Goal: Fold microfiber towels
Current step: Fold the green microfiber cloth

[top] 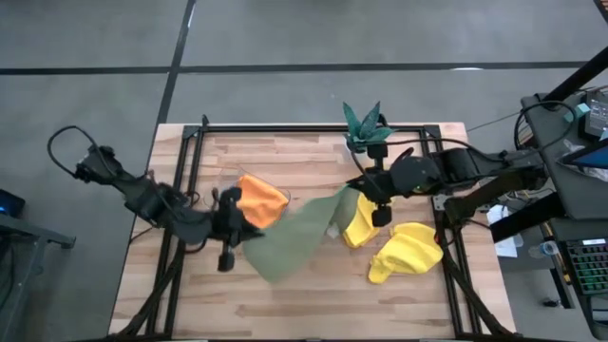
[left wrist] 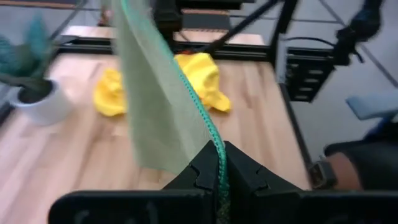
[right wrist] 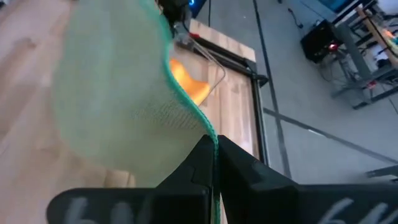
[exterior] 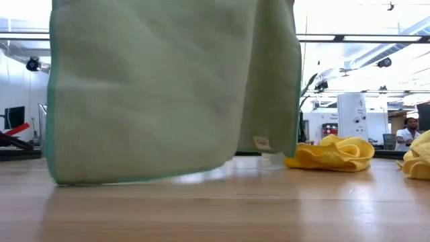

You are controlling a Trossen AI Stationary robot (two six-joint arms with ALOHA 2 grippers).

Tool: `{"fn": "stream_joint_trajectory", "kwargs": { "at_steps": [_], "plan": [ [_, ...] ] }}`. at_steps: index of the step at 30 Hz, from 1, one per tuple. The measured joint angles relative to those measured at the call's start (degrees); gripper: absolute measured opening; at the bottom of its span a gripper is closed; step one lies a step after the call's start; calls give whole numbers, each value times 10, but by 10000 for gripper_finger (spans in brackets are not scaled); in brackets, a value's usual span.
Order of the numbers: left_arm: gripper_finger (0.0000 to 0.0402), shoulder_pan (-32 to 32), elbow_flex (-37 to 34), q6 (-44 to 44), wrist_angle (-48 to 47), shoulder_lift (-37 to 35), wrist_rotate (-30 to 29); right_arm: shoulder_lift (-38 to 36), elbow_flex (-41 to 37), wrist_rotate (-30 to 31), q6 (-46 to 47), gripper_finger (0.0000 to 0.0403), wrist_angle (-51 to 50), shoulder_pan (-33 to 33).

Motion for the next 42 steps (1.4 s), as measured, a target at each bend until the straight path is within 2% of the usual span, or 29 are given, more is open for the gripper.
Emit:
{"fn": "stream_joint_trajectory", "kwargs": {
  "at_steps": [3,8,11,13,22,27,31,35,38,42],
  "plan": [
    [0,3,11,-1,-15,-4,-2,-1,5,-27,29,8,-24,3],
    [0,-30,5,-24,4,28,38,0,-7,-156,118,8,-85,27],
    [0,-54,4,-58,15,71,48,1,-41,-225,158,8,-77,60],
    [0,-70,4,-81,23,101,58,2,-73,-246,180,8,-52,86],
    [0,-104,4,-124,187,246,111,2,-240,-250,257,8,145,190],
    [0,-106,4,-173,197,299,120,2,-325,-239,272,8,253,196],
    [0,-106,-1,-196,191,317,134,2,-364,-168,254,8,293,174],
    [0,-106,-1,-250,126,316,139,3,-380,-114,217,8,324,132],
    [0,-105,-4,-272,68,316,135,18,-381,-109,183,8,353,93],
    [0,-99,-17,-272,67,318,136,67,-377,-114,144,8,368,49]
  ]
}}
